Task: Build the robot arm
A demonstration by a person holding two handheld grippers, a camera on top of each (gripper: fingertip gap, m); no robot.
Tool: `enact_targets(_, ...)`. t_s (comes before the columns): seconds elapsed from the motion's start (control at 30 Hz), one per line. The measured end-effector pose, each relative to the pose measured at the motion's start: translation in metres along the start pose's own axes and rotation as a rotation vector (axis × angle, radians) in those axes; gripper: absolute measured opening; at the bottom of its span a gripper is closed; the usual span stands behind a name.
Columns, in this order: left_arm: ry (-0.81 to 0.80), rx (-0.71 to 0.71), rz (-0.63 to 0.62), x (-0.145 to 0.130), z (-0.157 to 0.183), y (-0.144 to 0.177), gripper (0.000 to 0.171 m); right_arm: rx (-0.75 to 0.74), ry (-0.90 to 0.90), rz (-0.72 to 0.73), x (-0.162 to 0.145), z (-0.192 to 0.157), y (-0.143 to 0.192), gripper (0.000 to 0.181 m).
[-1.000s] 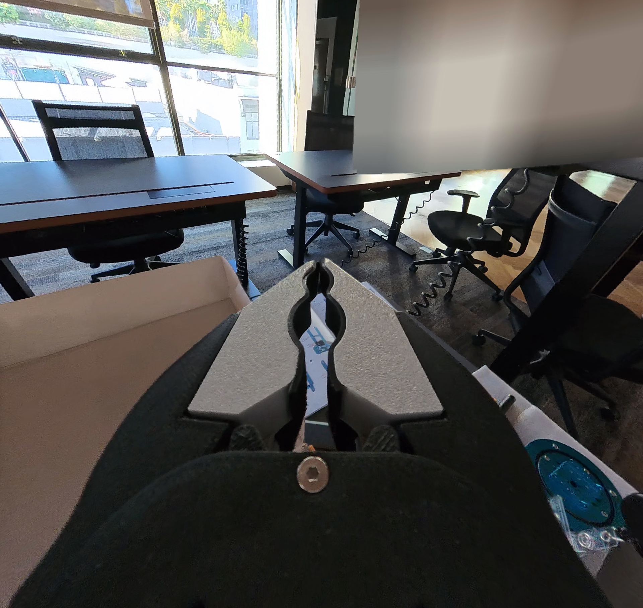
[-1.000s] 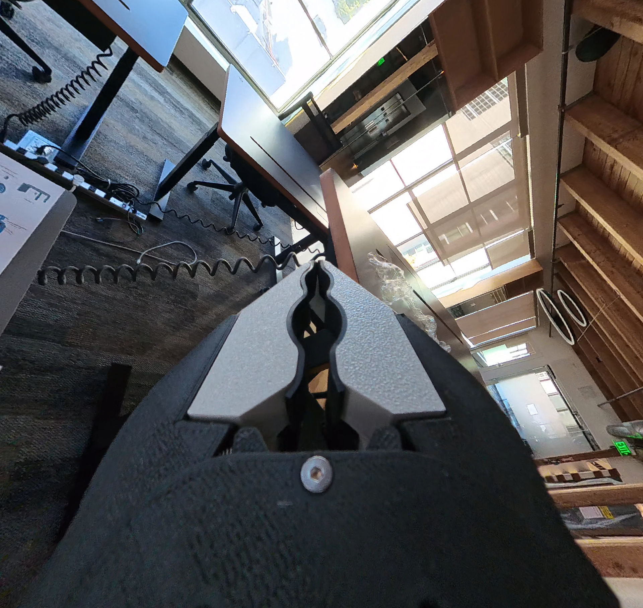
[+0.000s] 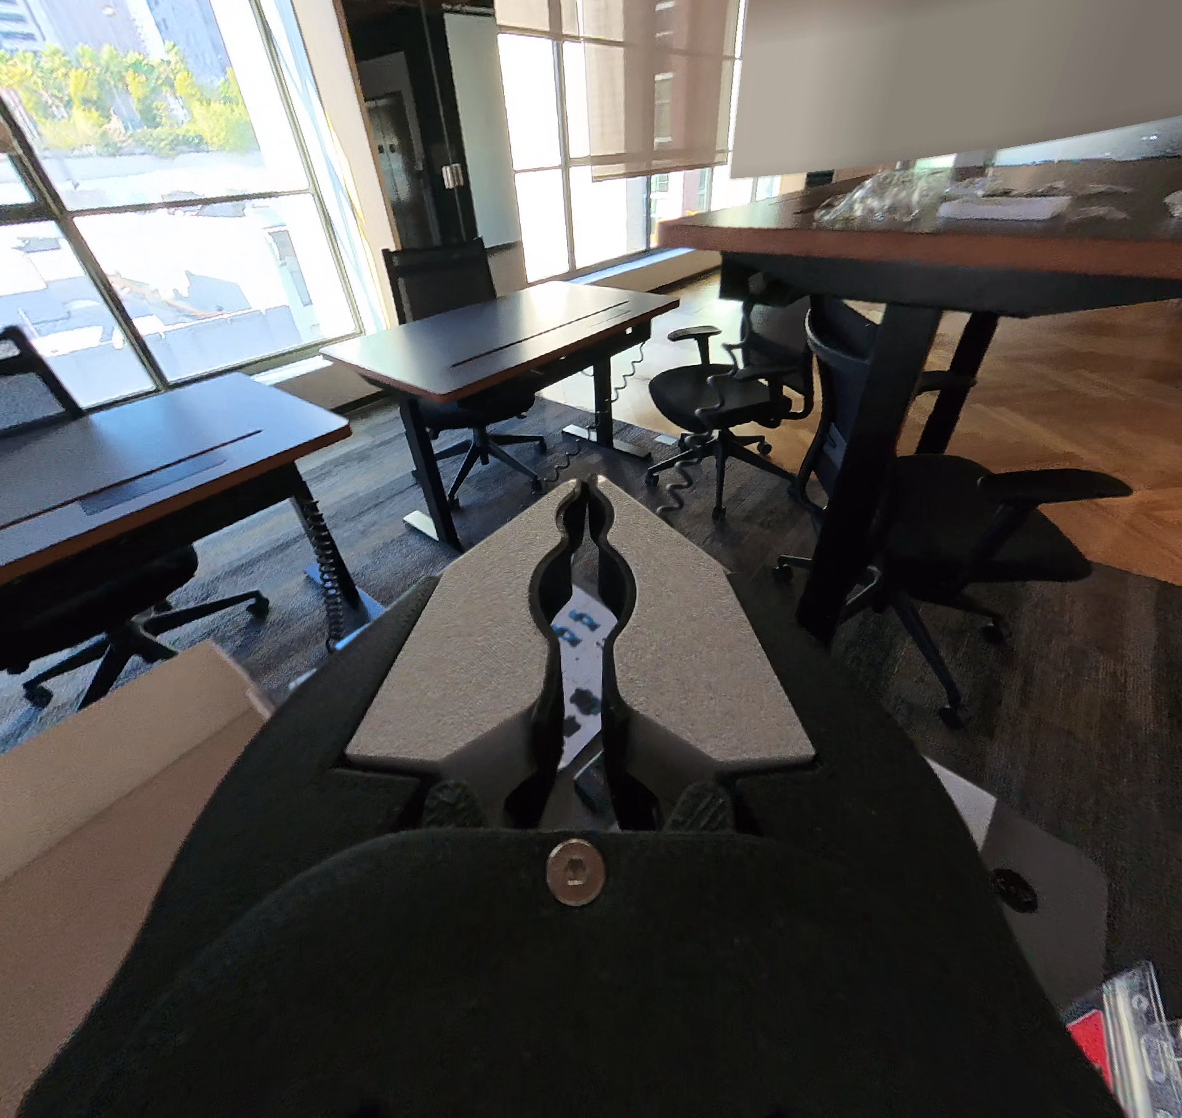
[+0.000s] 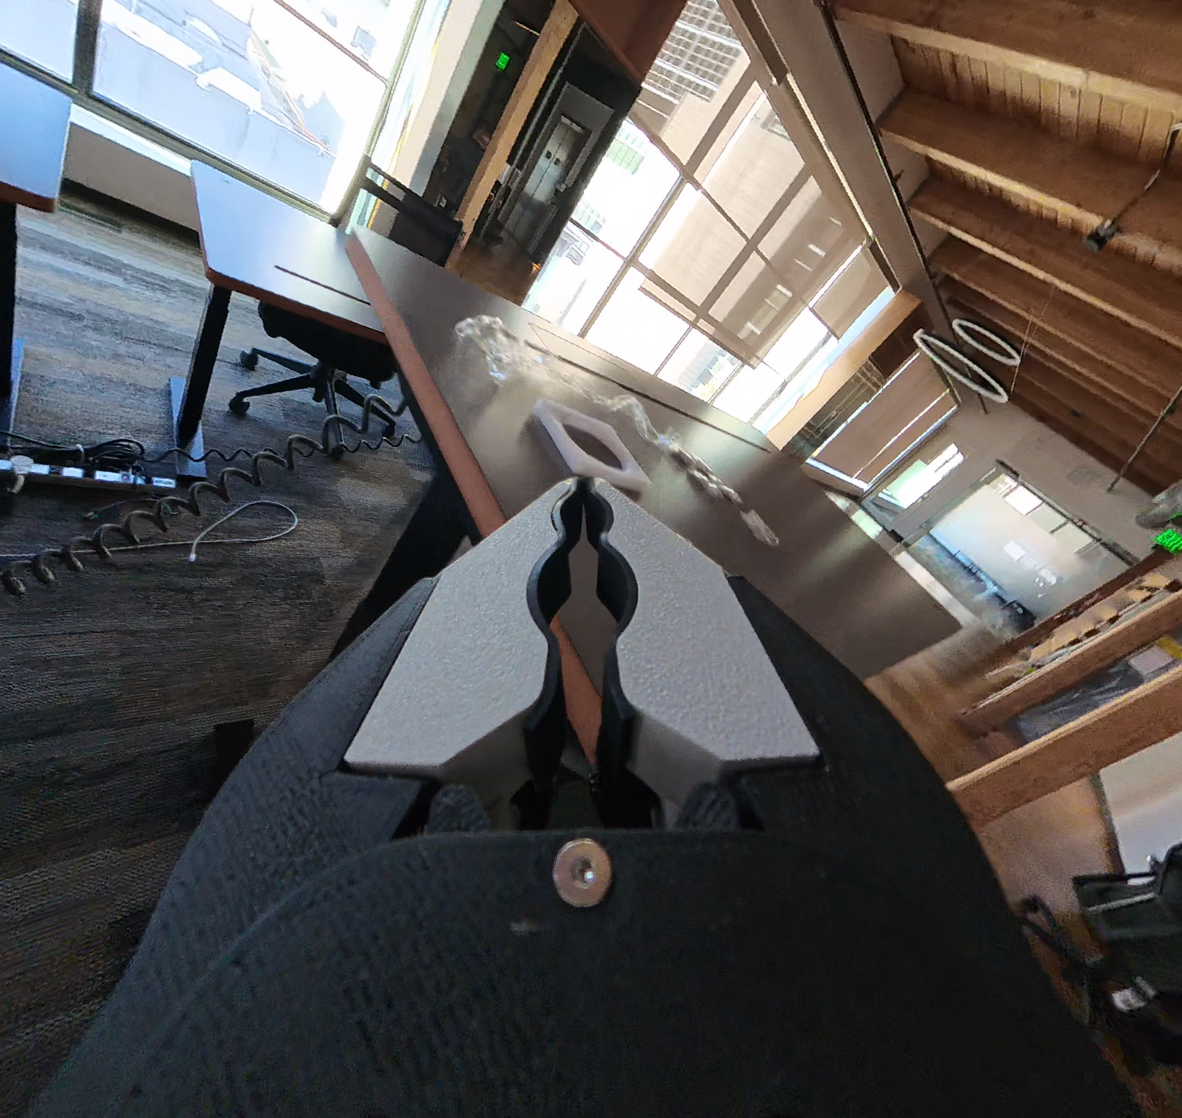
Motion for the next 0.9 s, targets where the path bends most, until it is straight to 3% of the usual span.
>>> enact_targets(0.17,0.000,-0.167,0.056,0.052,0.090,-0.059,0.000,0.023,-0.118,-0.056,-0.067,0.086,0.027,0.000)
enact_targets(0.33,0.124,-0.340,0.181,0.104,0.223,-0.132,0.000,0.115,-0.177,-0.058,-0.154,0.185,0.061,0.002)
enact_targets(0.43,0.225,-0.416,0.261,0.133,0.298,-0.186,0.010,0.131,-0.145,-0.150,-0.215,0.249,0.086,0.007)
enact_targets(0.53,0.294,-0.587,0.217,0.159,0.371,-0.240,0.021,0.150,-0.206,-0.223,-0.258,0.301,0.109,0.013)
enact_targets(0.6,0.332,-0.675,0.186,0.171,0.411,-0.268,0.030,0.160,-0.217,-0.271,-0.283,0.326,0.121,0.016)
enact_targets(0.73,0.356,-0.728,0.180,0.180,0.465,-0.315,0.030,0.128,-0.201,-0.342,-0.326,0.358,0.132,0.020)
enact_targets(0.9,0.280,-0.762,0.111,0.183,0.505,-0.367,0.030,0.181,-0.258,-0.347,-0.351,0.365,0.109,0.022)
Point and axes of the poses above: each gripper's, where its closed fingertips meet, y back along the fingers, x out of its top, z = x × y across the jaws, the point moved 3 cm from there along y, back along the fingers, and after that the axes turned 7 degrees about -x, right-handed, at the moved point
